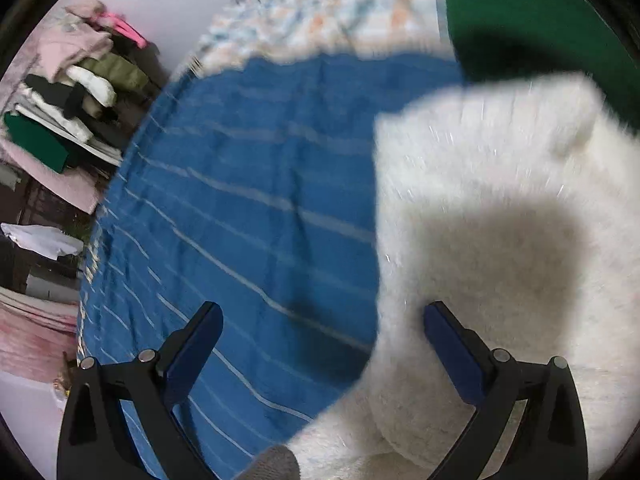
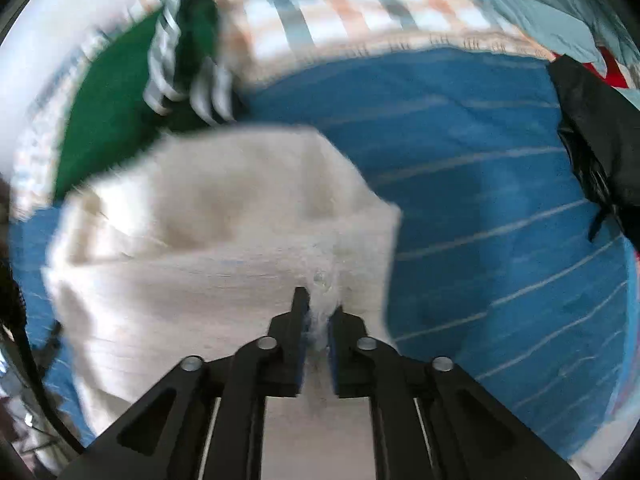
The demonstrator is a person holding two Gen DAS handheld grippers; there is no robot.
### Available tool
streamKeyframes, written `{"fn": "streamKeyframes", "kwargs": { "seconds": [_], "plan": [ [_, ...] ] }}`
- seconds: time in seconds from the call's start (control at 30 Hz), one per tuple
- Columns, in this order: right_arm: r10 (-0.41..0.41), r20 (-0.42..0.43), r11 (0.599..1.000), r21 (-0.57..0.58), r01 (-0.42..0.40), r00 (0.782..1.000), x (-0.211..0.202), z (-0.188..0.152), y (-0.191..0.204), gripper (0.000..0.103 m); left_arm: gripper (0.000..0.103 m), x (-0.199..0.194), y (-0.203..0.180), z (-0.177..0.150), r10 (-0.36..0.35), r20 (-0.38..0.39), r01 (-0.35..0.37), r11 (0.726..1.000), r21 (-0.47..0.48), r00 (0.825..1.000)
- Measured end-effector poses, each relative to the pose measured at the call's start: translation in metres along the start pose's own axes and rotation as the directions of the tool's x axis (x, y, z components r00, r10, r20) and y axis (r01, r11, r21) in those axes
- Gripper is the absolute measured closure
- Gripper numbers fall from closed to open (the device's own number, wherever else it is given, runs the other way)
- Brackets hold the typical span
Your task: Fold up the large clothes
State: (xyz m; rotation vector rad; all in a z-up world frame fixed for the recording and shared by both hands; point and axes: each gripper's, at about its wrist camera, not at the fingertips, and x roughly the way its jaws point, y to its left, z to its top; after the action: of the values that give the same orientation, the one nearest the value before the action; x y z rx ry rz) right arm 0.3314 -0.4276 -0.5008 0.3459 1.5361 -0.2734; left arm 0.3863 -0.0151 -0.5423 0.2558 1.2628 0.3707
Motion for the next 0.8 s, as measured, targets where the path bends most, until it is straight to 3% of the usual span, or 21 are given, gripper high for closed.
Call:
{"fn": "streamKeyframes", "kwargs": {
  "seconds": [0.07, 0.13, 0.2, 0.27, 0.33, 0.37, 0.43, 0.5, 0.6, 0.67, 0.7, 0.73, 0.8],
  "plan": [
    [0.023, 0.019, 0.999, 0.035, -0.024, 1.0, -0.013, -0.009, -0.008, 0.065, 0.0, -0.006, 0.004, -0.002, -0.005, 0.023, 0.005, 1.0, -0.019, 1.0],
    [0.026, 0.104, 0.999, 0.035, -0.03, 0.994, -0.043, -0.021, -0.009, 0.064, 0.0, -0.011, 0.003, -0.005, 0.008, 0.049, -0.008, 1.0, -0.006, 0.999],
    [0.111, 0.181, 0.993, 0.011, -0.115, 0.977, -0.068, -0.034, -0.003, 0.064, 0.0, -0.007, -0.002, -0.01, 0.014, 0.055, -0.014, 1.0, 0.003, 0.998],
    [0.222, 0.154, 0.975, -0.058, -0.215, 0.963, -0.065, -0.037, 0.01, 0.064, 0.0, -0.003, -0.003, -0.012, 0.016, 0.054, -0.016, 1.0, 0.0, 0.998],
    [0.277, 0.077, 0.959, -0.085, -0.27, 0.958, -0.038, -0.032, 0.024, 0.064, 0.0, -0.002, -0.004, -0.012, 0.021, 0.056, -0.021, 1.0, -0.006, 0.998],
    [0.266, 0.034, 0.961, -0.083, -0.263, 0.963, -0.017, -0.027, 0.03, 0.064, 0.0, -0.002, -0.005, -0.011, 0.023, 0.054, -0.023, 1.0, -0.006, 0.998],
    [0.146, -0.021, 0.982, -0.116, -0.148, 0.989, 0.024, -0.018, 0.039, 0.066, 0.0, 0.0, -0.008, -0.011, 0.018, 0.05, -0.017, 1.0, -0.007, 0.999],
    [0.11, -0.057, 0.985, -0.13, -0.116, 0.992, 0.057, -0.012, 0.044, 0.065, 0.0, 0.001, -0.012, -0.012, 0.035, 0.054, -0.035, 0.999, -0.003, 0.998],
    [0.032, -0.049, 0.981, -0.191, -0.041, 0.998, 0.05, -0.007, 0.062, 0.063, 0.0, -0.007, -0.013, -0.013, 0.07, 0.059, -0.07, 0.998, -0.003, 0.996],
    [0.068, -0.045, 0.973, -0.218, -0.076, 0.997, 0.035, -0.01, 0.063, 0.044, 0.0, -0.022, -0.011, -0.017, 0.098, 0.062, -0.097, 0.995, -0.025, 0.993],
    [0.107, -0.037, 0.966, -0.232, -0.113, 0.994, 0.022, -0.014, 0.059, 0.027, 0.0, -0.03, -0.01, -0.02, 0.113, 0.063, -0.111, 0.993, -0.035, 0.992],
    [0.117, -0.019, 0.96, -0.252, -0.118, 0.993, 0.01, -0.018, 0.054, 0.017, 0.0, -0.044, -0.01, -0.026, 0.137, 0.068, -0.134, 0.99, -0.049, 0.988],
    [0.121, 0.02, 0.951, -0.29, -0.11, 0.992, -0.013, -0.027, 0.039, 0.017, 0.0, -0.07, -0.014, -0.041, 0.18, 0.085, -0.175, 0.983, -0.062, 0.98]
  ]
}}
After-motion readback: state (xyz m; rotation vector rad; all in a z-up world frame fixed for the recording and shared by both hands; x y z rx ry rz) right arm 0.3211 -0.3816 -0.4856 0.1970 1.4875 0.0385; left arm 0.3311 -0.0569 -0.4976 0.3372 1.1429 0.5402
